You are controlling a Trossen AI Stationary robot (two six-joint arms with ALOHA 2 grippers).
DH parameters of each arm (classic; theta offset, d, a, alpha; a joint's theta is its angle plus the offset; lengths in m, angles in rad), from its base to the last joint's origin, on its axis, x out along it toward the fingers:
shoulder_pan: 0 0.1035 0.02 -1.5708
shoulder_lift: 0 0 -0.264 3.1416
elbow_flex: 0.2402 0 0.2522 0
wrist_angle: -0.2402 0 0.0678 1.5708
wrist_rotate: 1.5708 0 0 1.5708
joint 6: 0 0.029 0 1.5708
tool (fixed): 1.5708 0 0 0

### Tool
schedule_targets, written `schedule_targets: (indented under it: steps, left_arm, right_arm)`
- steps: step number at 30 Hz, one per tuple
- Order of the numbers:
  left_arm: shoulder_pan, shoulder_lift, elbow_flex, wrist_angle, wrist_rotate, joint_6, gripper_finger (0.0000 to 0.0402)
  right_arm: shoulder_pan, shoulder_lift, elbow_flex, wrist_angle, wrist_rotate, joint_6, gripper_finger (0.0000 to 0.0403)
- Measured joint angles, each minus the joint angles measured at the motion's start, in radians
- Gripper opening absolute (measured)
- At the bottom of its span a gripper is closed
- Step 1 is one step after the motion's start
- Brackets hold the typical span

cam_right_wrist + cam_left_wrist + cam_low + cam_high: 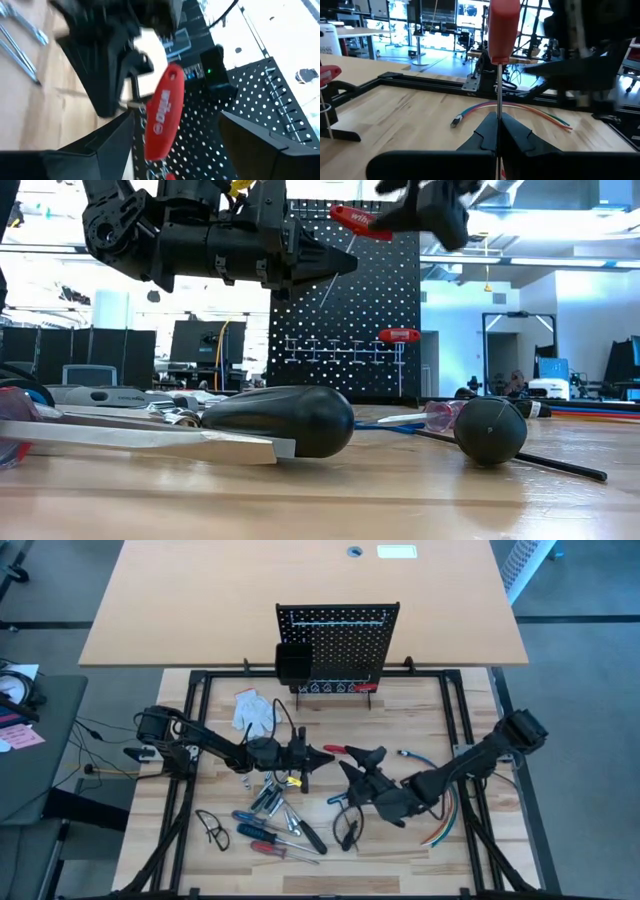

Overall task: Hang tools onto peg board
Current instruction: Hang the red allen wrench on the pegboard

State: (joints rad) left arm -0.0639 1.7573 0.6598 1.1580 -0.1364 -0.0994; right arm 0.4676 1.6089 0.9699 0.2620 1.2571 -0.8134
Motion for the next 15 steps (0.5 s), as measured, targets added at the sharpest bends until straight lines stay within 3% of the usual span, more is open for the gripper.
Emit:
schedule_targets:
  steps: [7,15]
  left_arm:
    - [0.000,0.000,0.000,-0.001,-0.013,0.001,0.0000]
    - [0.000,0.000,0.000,-0.004,-0.013,0.001,0.0000]
  right_arm:
    - [-0.030,0.000,0.000,-0.042,-0.003,0.002,0.0294]
    - [-0.054,0.000,0.000,-0.054,-0.104,0.058,0.0279]
